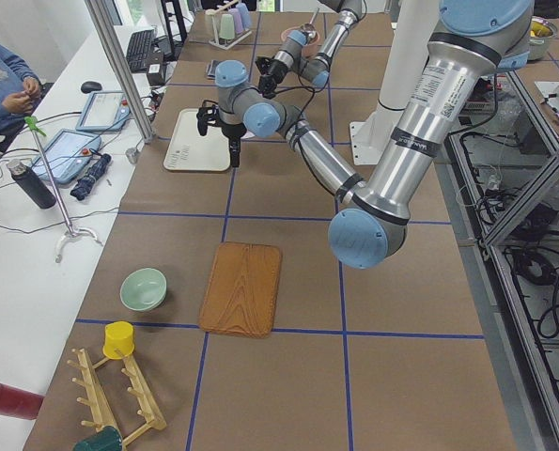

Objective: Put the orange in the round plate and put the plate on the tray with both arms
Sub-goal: 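Lift the plate with the right gripper and carry it onto the cream bear tray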

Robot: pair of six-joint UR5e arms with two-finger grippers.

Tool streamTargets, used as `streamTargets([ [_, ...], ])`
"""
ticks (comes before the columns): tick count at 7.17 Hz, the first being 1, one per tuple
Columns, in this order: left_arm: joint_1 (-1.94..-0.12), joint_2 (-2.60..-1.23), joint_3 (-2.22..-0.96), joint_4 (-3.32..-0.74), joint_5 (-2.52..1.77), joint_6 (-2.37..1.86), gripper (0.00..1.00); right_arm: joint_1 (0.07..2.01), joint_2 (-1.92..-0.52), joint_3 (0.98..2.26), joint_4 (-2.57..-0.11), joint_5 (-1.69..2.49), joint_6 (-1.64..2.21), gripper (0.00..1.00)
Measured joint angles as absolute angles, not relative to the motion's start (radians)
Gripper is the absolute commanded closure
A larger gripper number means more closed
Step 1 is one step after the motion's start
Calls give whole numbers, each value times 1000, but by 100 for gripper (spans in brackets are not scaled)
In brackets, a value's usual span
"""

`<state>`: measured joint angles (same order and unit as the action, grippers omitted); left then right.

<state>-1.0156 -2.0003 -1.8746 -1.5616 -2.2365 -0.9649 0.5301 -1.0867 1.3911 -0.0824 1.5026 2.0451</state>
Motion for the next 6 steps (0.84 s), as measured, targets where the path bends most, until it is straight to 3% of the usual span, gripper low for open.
streamTargets([
  [6, -1036, -1990, -1929, -1510, -2231, -965, 3, 525, -831, 1064, -297, 1107, 2171, 100],
])
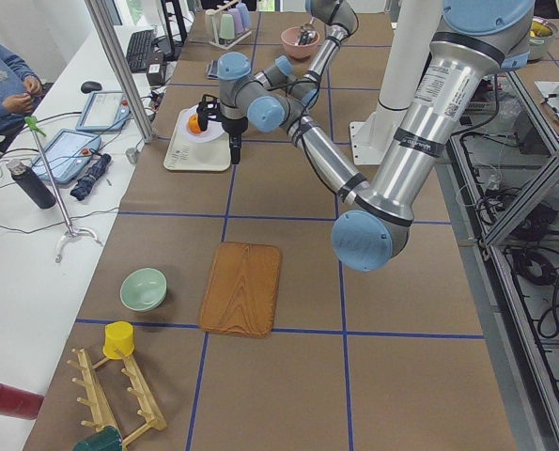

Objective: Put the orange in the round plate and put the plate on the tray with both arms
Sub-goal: 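Lift the plate with the right gripper and carry it onto the cream bear tray, then open the right gripper and draw it back from the plate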

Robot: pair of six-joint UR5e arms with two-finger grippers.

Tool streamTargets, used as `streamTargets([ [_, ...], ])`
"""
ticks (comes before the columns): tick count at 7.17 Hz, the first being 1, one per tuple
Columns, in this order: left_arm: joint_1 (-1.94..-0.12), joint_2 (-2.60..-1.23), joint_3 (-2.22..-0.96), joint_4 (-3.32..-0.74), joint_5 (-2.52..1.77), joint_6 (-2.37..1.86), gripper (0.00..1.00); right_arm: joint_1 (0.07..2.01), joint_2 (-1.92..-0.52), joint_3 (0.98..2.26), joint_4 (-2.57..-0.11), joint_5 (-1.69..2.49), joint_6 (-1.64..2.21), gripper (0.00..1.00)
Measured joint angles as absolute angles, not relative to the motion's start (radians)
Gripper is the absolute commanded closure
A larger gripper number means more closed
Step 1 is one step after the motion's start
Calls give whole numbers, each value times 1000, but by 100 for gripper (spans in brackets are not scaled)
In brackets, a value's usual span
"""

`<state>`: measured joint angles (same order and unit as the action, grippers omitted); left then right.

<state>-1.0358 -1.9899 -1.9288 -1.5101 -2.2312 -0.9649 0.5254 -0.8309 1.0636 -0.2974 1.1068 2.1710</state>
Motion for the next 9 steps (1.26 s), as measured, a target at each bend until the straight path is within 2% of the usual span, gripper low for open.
streamTargets([
  [2, -1035, -1993, -1928, -1508, -2230, -965, 3, 517, -780, 985, -363, 1049, 2257, 100],
  [3, -1035, -1994, -1928, -1508, -2229, -965, 3, 508, -770, 971, -386, 1031, 2279, 84],
  [4, -1035, -1994, -1928, -1508, -2229, -965, 3, 498, -766, 965, -399, 1019, 2290, 16],
  [5, -1035, -1994, -1928, -1508, -2229, -965, 3, 490, -765, 964, -406, 1015, 2294, 1],
  [7, -1036, -1995, -1926, -1507, -2229, -965, 3, 478, -777, 992, -431, 1013, 2294, 0],
  [9, -1038, -1996, -1922, -1506, -2228, -965, 3, 465, -857, 1114, -446, 1015, 2288, 0],
])
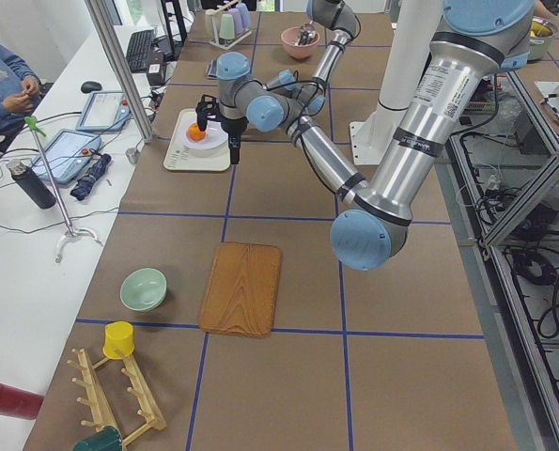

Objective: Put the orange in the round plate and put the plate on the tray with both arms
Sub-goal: 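Open the right gripper and draw it back from the plate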

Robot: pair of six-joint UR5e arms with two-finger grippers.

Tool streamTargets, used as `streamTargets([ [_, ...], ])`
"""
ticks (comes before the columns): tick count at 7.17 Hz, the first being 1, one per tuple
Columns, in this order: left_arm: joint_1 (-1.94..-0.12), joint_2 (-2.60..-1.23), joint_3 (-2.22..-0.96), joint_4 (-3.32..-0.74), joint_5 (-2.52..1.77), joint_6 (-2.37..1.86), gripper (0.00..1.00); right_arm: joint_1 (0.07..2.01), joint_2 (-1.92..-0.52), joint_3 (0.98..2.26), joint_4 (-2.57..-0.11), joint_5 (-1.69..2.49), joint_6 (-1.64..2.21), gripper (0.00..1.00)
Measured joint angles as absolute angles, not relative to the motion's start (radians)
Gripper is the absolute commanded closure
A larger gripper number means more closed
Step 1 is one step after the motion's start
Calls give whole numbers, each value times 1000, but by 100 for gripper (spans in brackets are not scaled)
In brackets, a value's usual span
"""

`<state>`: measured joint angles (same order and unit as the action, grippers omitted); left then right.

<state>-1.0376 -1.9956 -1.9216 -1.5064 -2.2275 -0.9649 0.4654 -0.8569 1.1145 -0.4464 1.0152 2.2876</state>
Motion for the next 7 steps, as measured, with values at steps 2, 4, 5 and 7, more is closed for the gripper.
streamTargets([
  [2, -1038, -1996, -1920, -1506, -2227, -965, 3, 444, -983, 1299, -444, 1029, 2274, 0],
  [4, -1039, -1995, -1918, -1507, -2224, -961, 3, 424, -1146, 1499, -434, 1102, 2193, 0],
  [5, -1044, -1993, -1917, -1507, -2222, -936, 3, 434, -1214, 1577, -435, 1187, 2082, 0],
  [7, -1075, -1981, -1908, -1506, -2220, -816, 3, 555, -1295, 1626, -446, 1477, 1748, 0],
])
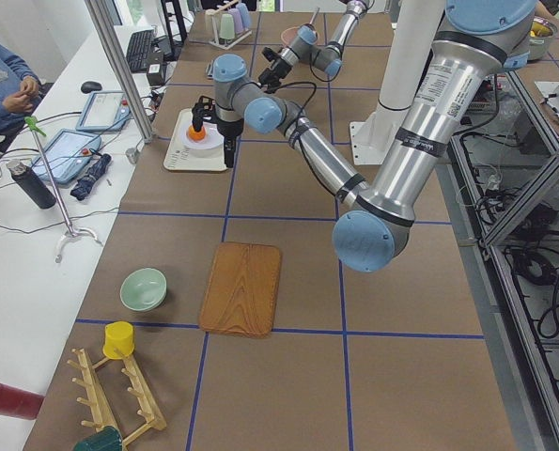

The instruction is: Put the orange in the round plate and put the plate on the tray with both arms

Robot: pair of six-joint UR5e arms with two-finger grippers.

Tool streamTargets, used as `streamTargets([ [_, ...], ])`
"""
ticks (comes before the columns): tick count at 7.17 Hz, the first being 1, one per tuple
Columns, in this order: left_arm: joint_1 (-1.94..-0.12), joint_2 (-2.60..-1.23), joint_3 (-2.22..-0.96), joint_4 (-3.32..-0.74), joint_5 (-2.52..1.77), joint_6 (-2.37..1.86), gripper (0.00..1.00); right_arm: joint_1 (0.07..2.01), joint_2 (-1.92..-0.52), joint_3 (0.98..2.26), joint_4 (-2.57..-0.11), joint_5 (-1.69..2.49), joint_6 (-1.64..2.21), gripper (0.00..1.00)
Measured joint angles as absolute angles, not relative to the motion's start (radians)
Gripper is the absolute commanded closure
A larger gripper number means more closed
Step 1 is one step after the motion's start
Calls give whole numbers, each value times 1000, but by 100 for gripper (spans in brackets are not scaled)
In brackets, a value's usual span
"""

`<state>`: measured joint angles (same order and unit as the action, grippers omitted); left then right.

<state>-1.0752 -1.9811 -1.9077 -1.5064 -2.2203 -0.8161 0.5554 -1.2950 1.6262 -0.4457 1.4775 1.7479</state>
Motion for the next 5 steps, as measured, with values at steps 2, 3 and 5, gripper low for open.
streamTargets([
  [2, -1123, -1941, -1894, -1506, -2218, -657, 3, 830, -1314, 1615, -565, 1916, 1455, 0],
  [3, -1150, -1908, -1881, -1506, -2209, -555, 3, 961, -1316, 1615, -697, 2084, 1261, 0],
  [5, -1233, -1851, -1840, -1505, -2188, -320, 2, 1186, -1339, 1618, -998, 2285, 765, 0],
])
